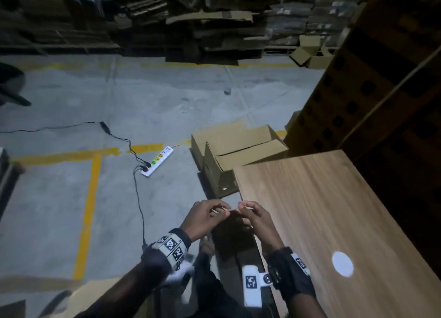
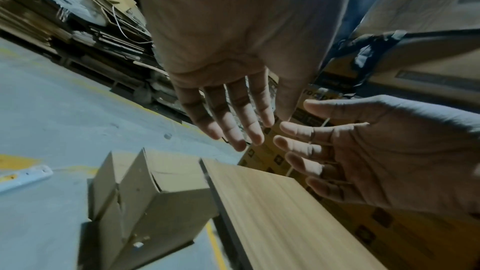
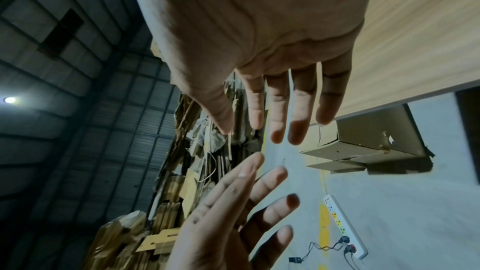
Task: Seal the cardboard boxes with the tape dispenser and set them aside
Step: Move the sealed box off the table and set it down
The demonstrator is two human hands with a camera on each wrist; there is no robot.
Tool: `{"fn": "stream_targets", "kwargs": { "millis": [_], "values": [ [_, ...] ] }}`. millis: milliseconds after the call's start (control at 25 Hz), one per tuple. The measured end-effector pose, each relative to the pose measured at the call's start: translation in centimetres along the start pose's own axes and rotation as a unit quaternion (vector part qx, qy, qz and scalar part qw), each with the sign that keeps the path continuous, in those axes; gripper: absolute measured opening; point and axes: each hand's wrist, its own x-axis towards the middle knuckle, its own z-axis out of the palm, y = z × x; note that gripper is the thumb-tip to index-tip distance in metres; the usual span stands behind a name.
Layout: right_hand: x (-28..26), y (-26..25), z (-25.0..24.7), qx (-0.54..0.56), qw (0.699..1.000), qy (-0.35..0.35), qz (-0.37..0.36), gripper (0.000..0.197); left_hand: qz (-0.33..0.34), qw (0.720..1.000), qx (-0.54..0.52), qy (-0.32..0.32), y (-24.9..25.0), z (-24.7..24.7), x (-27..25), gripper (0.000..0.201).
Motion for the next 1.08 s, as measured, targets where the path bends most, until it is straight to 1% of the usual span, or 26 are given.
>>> {"fn": "stream_targets", "kwargs": {
  "millis": [80, 160, 200, 280, 360, 480, 560, 640, 720, 800, 840, 920, 960, 1000, 1080],
  "values": [
    [5.7, -3.2, 0.8, -0.009, 1.000, 0.015, 0.013, 0.012, -0.029, 0.999, 0.020, 0.002, 0.1, -4.0, 5.6, 0.013],
    [10.8, -6.4, 1.6, 0.015, 1.000, 0.008, 0.005, 0.012, -0.026, 0.999, 0.038, 0.014, 0.8, -7.4, 11.0, 0.012],
    [13.5, -7.9, 2.0, 0.020, 1.000, 0.002, 0.017, 0.011, -0.033, 0.998, 0.041, 0.026, 0.4, -9.0, 13.6, 0.011],
    [17.6, -10.5, 2.7, -0.002, 0.999, 0.003, 0.047, 0.008, -0.054, 0.997, 0.029, 0.049, 0.3, -11.8, 17.5, 0.010],
    [21.6, -12.6, 3.5, 0.012, 0.999, -0.008, 0.048, 0.009, -0.067, 0.996, 0.026, 0.049, -0.2, -13.7, 21.2, 0.009],
    [27.3, -15.4, 4.5, 0.031, 0.996, 0.000, 0.079, 0.014, -0.082, 0.996, 0.030, -0.001, -1.5, -16.3, 27.5, 0.012],
    [31.3, -16.4, 5.2, 0.030, 0.994, 0.002, 0.106, 0.013, -0.087, 0.995, 0.032, -0.021, -2.8, -17.8, 32.1, 0.014],
    [35.6, -17.3, 5.8, 0.039, 0.991, 0.027, 0.127, 0.012, -0.091, 0.994, 0.027, -0.051, -4.2, -19.5, 37.4, 0.017],
    [39.9, -17.7, 6.1, 0.062, 0.986, 0.062, 0.139, 0.014, -0.092, 0.990, 0.040, -0.101, -5.5, -20.7, 42.9, 0.029],
    [44.2, -18.2, 6.5, 0.078, 0.973, 0.127, 0.177, 0.018, -0.110, 0.980, 0.064, -0.153, -7.4, -22.0, 48.9, 0.039],
    [45.6, -18.1, 6.7, 0.083, 0.965, 0.153, 0.194, 0.019, -0.117, 0.976, 0.083, -0.164, -8.2, -22.2, 50.8, 0.040],
    [49.3, -17.0, 6.8, 0.097, 0.948, 0.205, 0.223, 0.021, -0.122, 0.962, 0.138, -0.203, -9.4, -22.5, 55.2, 0.033],
    [51.2, -16.1, 6.7, 0.091, 0.936, 0.238, 0.245, 0.022, -0.122, 0.948, 0.163, -0.247, -9.8, -22.4, 57.5, 0.028],
    [52.5, -14.9, 6.6, 0.084, 0.920, 0.268, 0.274, 0.026, -0.123, 0.931, 0.194, -0.285, -10.7, -21.7, 59.3, 0.027],
    [54.6, -12.1, 6.2, 0.078, 0.888, 0.310, 0.330, 0.037, -0.115, 0.898, 0.256, -0.340, -11.6, -20.4, 62.2, 0.027]
  ]
}}
